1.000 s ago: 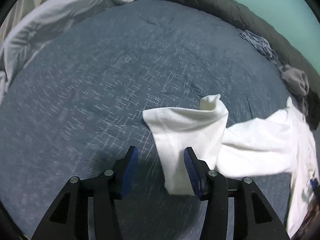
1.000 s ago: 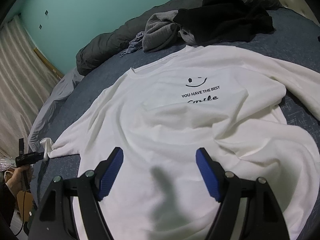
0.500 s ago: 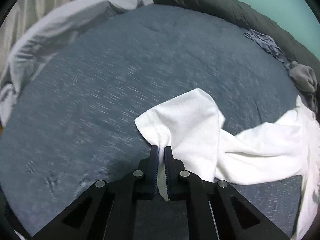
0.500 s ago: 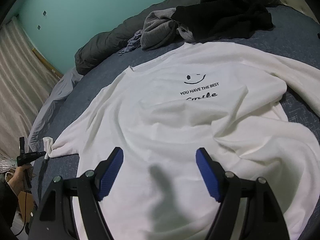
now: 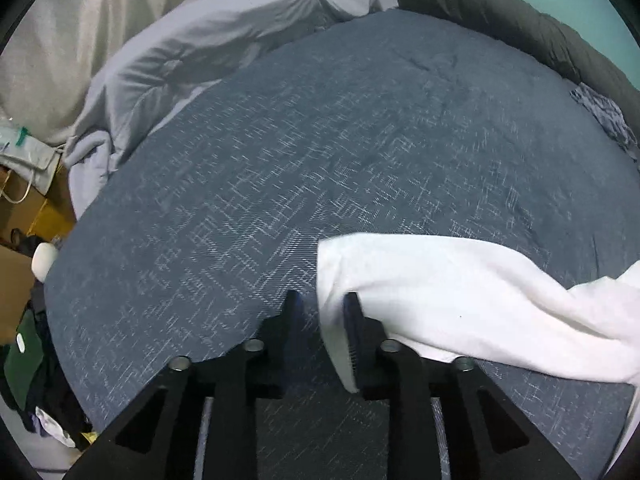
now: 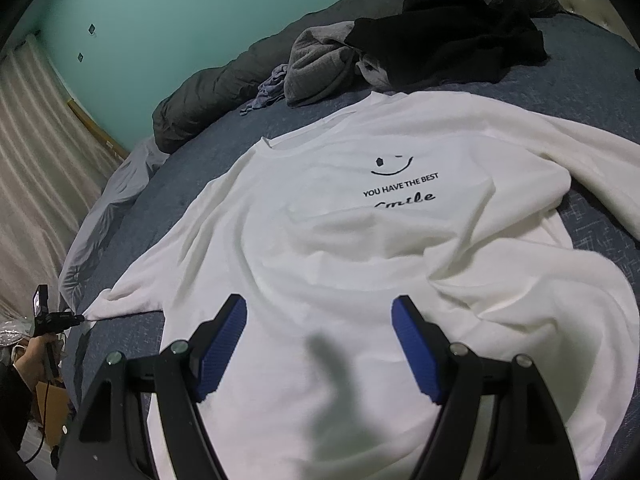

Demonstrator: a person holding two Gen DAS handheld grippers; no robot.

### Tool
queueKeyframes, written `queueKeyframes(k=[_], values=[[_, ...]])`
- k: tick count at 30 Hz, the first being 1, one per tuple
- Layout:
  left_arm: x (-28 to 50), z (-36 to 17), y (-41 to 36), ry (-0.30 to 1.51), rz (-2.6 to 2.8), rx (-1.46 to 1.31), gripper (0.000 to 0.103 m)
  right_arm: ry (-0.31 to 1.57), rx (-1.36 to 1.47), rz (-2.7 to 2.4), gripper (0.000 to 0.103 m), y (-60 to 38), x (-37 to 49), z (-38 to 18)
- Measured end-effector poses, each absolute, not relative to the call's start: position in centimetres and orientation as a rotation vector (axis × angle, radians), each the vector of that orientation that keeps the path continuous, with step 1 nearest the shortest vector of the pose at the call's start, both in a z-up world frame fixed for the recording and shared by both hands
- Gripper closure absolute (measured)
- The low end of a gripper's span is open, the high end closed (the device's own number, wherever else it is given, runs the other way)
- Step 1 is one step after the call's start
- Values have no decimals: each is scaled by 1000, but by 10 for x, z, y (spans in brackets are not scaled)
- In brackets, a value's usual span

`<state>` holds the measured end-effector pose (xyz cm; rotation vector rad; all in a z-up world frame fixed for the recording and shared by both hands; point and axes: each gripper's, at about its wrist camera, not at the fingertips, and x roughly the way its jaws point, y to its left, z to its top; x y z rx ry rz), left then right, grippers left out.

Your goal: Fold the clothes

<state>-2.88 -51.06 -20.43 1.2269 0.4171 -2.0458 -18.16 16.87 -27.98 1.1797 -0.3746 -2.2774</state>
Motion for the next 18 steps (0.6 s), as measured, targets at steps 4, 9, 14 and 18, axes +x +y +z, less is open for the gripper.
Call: queueKeyframes(k=[4, 9, 14, 18], values=[[-28, -187, -489, 411, -2133, 1192, 70, -379, 1181, -2273, 27, 169, -180, -278], [-53, -174, -426, 420, -2335, 1226, 60, -397, 1167, -2276, 27, 174, -179, -273], [-84, -175, -337, 439, -2512, 1289, 43, -421, 1160, -2284, 27, 181, -180, -270], [-105, -185, -277, 449, -2597, 1342, 29, -440, 1155, -2291, 27, 188, -182, -267]])
